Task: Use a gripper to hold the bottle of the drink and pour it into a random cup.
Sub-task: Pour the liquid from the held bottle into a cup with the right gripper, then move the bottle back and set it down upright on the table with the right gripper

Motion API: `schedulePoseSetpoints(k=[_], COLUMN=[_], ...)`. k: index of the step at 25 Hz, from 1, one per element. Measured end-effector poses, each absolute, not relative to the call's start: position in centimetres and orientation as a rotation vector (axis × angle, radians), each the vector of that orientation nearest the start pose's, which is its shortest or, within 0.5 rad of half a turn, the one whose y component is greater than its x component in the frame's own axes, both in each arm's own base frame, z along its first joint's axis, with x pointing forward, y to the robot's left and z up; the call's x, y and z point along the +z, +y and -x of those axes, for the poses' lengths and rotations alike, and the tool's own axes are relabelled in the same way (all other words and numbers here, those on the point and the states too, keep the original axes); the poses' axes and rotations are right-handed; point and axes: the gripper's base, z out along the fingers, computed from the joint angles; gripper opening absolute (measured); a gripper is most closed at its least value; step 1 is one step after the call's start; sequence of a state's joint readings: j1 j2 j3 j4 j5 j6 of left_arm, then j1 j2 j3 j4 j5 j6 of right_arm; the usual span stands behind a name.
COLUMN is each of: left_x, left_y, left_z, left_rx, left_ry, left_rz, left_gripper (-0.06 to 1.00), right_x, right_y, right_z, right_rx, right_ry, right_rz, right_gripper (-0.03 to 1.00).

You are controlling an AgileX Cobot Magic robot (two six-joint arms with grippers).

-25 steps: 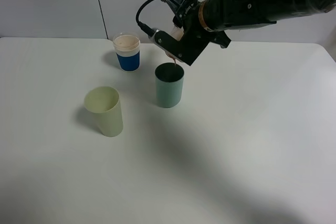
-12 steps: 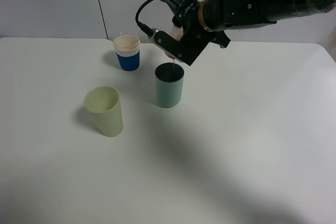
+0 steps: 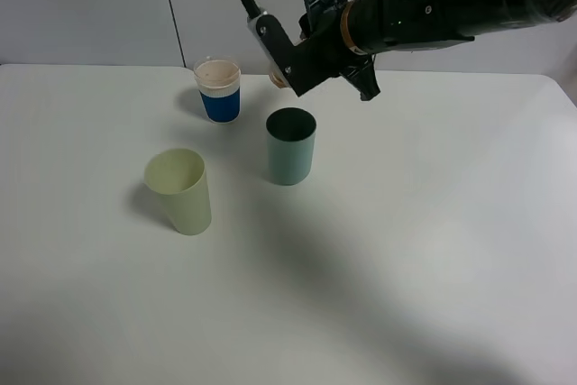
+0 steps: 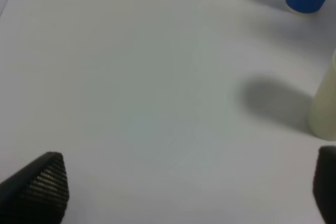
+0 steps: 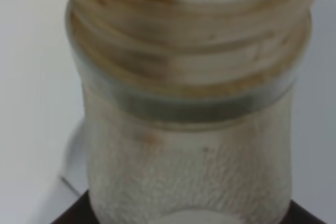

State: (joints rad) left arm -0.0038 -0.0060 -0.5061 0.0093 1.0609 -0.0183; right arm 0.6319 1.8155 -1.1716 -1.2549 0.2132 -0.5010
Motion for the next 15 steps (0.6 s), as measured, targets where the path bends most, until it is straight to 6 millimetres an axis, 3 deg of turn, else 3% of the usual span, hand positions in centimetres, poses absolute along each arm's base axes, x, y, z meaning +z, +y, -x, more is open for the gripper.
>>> schedulePoseSetpoints(k=[9, 15], left_x=[27.9, 27.9], left_y=[0.1, 0.1], left_z=[0.7, 0.7], left_rx=[-0.003, -0.003], left_ry=[2.032, 2.032], left_rz=[0.015, 0.015], left_gripper=[0.93, 0.93], right_x=[22.1, 22.4], right_y=[22.1, 20.4], right_z=[-33.7, -34.4], right_rx=[-0.534, -0.371], right_ry=[1.506, 1.779], right_rz=[1.653, 1.323], right_gripper=[0.36, 0.36])
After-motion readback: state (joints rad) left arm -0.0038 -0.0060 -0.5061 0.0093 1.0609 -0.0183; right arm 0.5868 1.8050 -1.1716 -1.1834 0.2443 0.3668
